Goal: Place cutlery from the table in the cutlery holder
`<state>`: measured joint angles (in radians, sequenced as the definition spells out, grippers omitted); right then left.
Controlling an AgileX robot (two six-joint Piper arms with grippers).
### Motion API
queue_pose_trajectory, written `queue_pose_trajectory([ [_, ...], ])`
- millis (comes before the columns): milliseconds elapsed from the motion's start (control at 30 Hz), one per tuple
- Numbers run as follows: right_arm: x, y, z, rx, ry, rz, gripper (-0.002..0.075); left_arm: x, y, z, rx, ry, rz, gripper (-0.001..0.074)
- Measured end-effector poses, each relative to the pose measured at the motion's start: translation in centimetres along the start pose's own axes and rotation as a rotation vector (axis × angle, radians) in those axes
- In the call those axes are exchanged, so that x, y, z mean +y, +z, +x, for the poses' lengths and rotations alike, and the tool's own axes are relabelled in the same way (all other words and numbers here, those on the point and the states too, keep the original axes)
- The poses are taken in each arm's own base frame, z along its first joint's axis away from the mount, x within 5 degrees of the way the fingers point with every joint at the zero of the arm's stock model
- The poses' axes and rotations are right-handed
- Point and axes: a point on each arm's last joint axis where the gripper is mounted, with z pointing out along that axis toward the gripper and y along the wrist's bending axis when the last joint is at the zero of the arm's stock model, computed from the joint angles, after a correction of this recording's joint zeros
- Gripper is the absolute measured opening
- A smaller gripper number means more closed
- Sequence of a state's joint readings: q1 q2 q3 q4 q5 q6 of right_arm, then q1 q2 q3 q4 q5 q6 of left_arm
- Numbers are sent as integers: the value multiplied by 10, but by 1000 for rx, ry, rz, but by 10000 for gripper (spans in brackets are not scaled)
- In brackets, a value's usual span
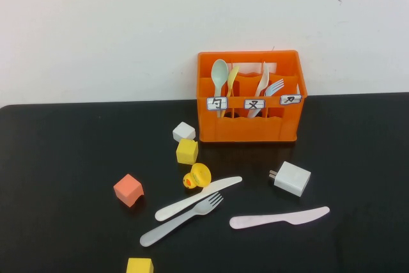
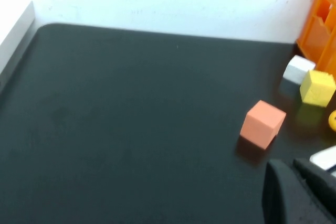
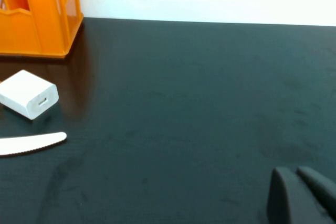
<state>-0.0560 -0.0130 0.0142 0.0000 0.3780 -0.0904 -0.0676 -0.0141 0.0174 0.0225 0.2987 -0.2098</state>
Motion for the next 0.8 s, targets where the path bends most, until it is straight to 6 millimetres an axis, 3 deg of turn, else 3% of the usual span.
queue_pose_trajectory([
  [200,-1,1,-5,-83,-2,8,-2,-3,-1,-13,-149,5,30,-2],
  [533,-4,-11,-43,-531,-2,49,-2,-12,-19,-54,-639,8,136,-1],
  [800,-4,-14,-48,-591,0,54,-2,-15,-31,-66,-831,-14,193,-1],
])
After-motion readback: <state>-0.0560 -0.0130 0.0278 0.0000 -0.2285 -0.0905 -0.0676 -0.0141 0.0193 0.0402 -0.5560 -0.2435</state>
